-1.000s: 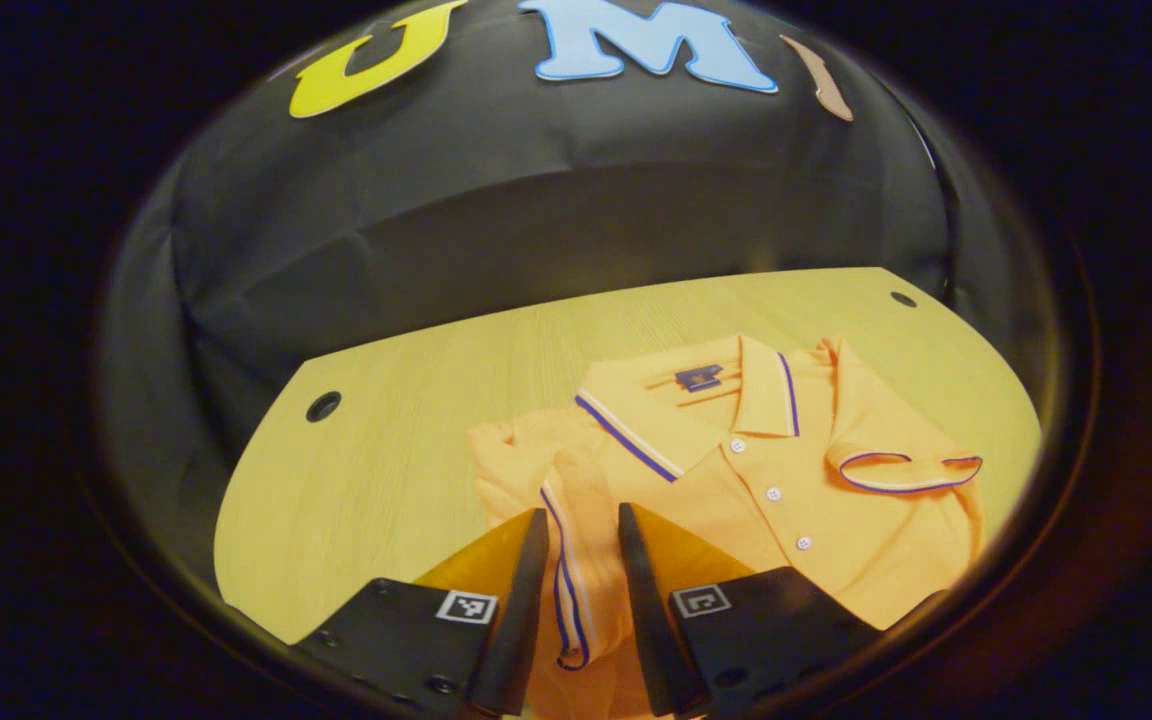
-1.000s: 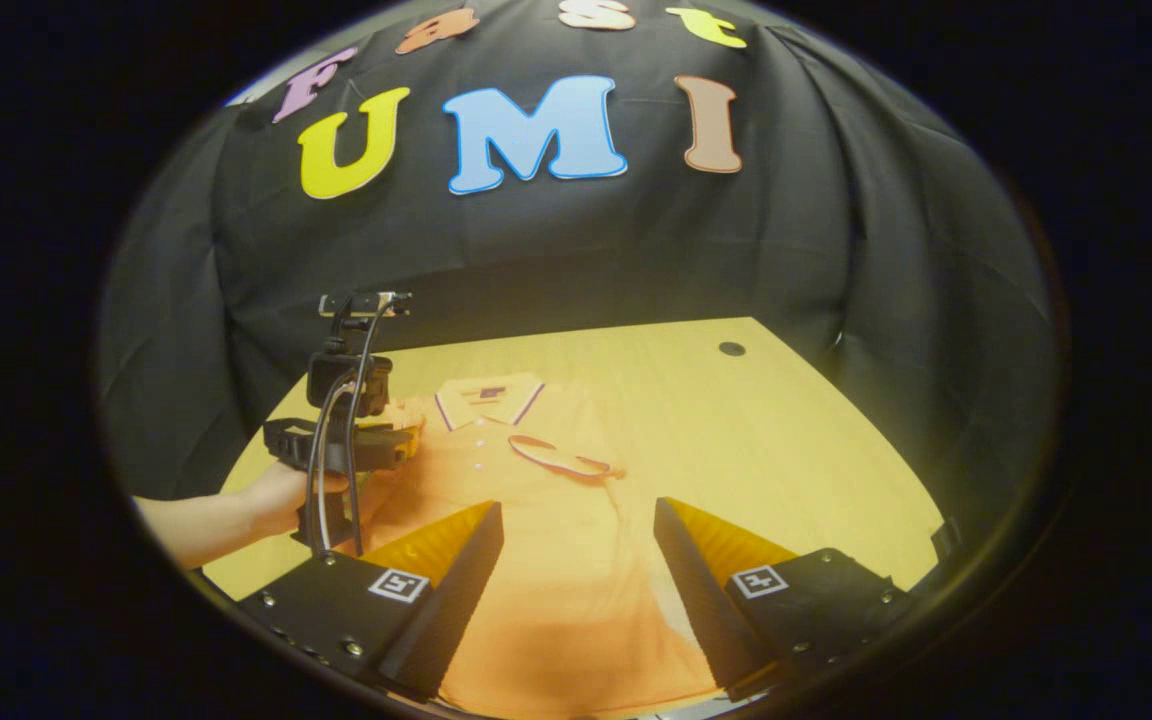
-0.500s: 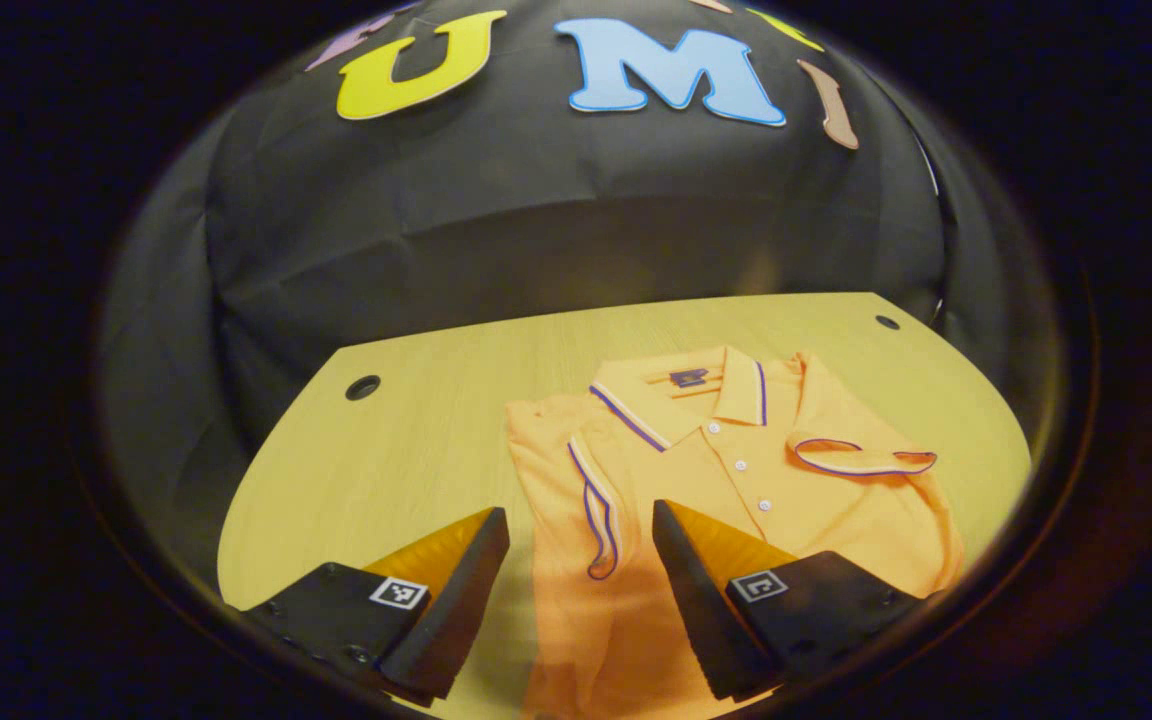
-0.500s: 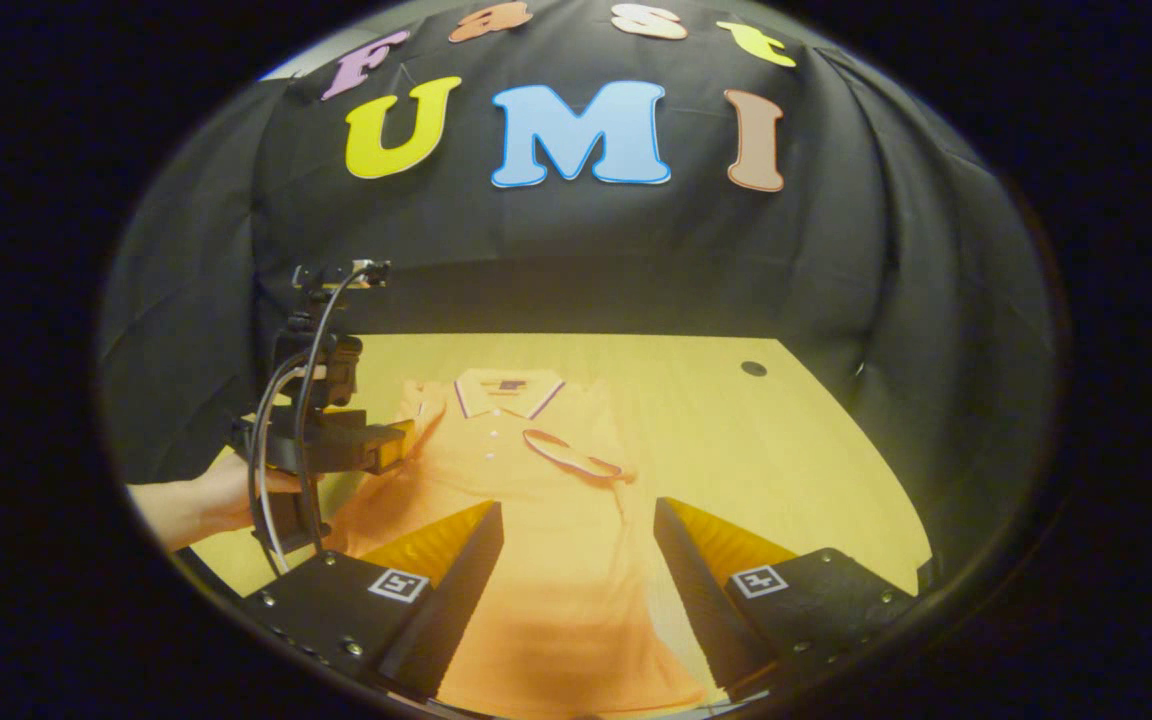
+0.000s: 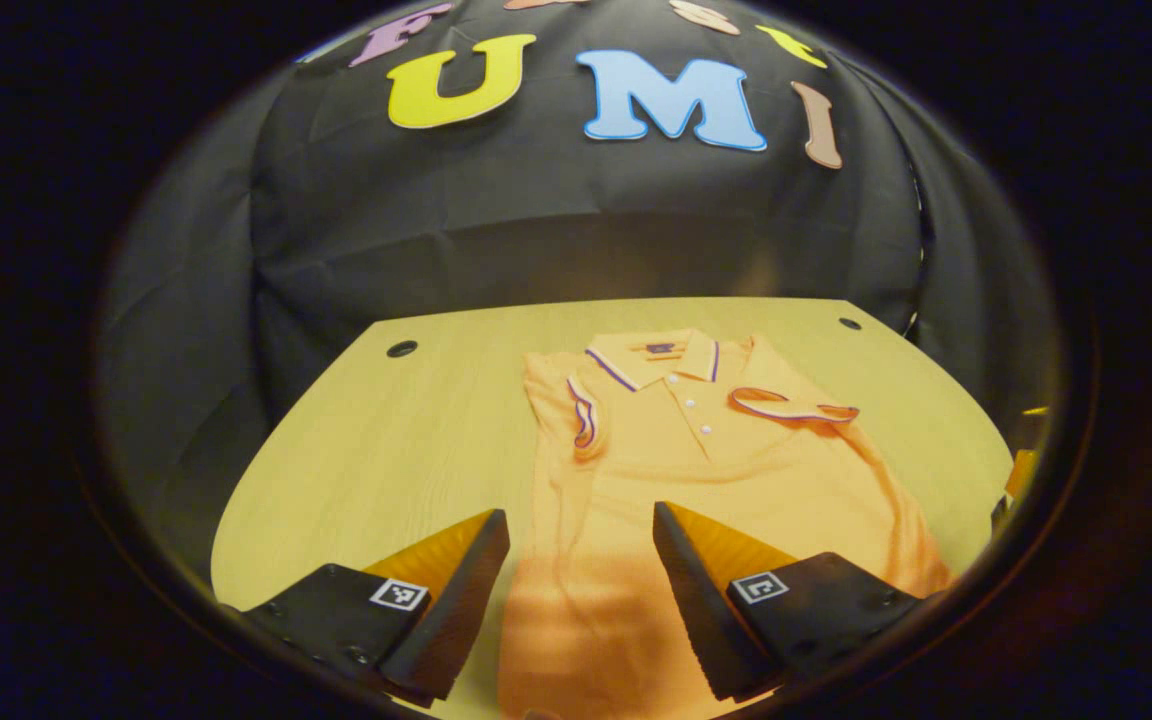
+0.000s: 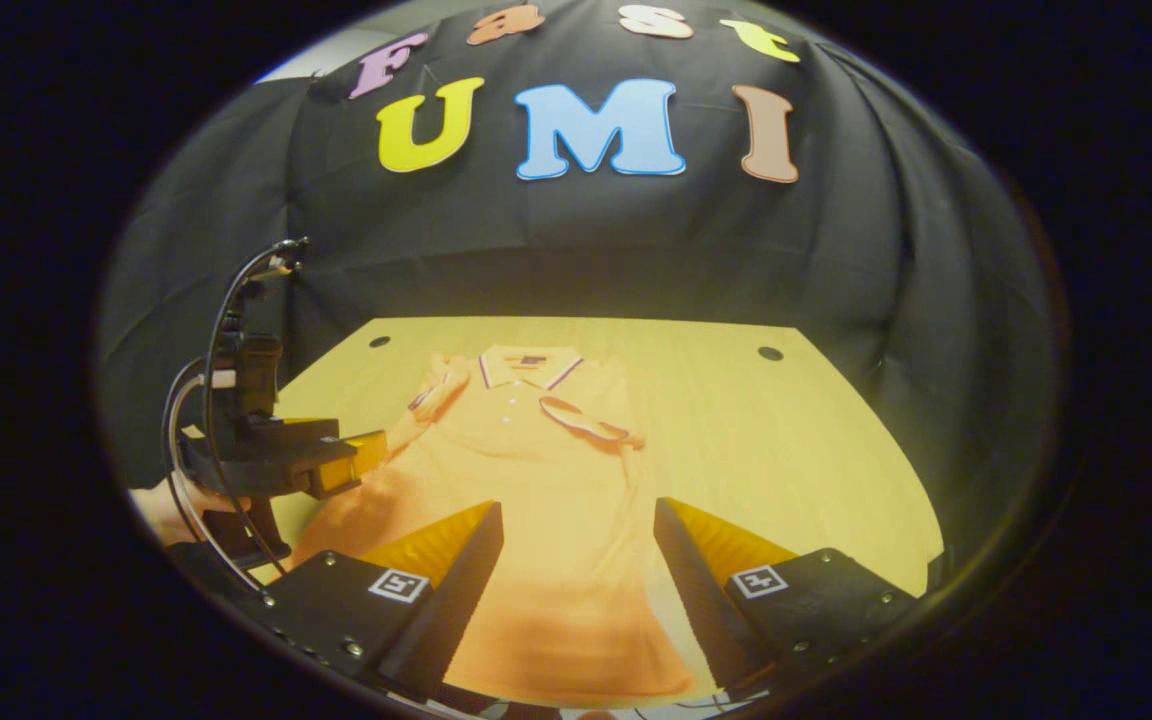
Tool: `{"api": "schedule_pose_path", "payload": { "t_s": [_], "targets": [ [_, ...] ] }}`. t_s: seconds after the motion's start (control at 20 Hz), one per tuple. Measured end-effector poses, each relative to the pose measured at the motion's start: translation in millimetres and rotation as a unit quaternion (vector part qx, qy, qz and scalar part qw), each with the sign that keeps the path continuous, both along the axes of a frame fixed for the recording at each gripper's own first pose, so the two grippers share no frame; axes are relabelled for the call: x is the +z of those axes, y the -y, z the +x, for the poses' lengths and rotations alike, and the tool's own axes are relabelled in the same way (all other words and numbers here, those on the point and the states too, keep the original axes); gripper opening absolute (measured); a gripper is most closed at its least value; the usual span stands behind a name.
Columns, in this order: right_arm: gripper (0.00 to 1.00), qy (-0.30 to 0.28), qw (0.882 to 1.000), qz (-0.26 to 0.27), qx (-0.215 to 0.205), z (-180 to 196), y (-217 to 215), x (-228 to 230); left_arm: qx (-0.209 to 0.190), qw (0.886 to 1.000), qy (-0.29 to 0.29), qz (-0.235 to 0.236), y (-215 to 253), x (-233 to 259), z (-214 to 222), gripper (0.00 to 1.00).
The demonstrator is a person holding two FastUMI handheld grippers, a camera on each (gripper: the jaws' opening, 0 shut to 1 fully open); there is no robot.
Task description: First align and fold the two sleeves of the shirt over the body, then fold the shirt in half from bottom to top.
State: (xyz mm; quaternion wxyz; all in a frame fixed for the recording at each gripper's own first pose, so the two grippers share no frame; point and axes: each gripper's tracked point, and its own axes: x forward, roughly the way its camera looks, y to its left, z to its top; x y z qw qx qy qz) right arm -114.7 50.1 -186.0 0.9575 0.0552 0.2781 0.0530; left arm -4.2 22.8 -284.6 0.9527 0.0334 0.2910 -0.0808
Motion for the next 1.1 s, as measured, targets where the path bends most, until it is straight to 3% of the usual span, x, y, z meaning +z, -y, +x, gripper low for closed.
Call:
{"api": "schedule_pose_path", "payload": {
  "t_s": [0.5,1.1],
  "targets": [
    [0.94,-0.048,0.998,-0.004,0.044,-68,-2,-52,0.027,0.999,-0.017,0.000,-25,-12,-122,0.94],
    [0.94,-0.123,0.992,0.004,0.018,-93,-3,-98,-0.010,0.997,-0.082,0.003,-44,-51,-197,0.95]
  ]
}}
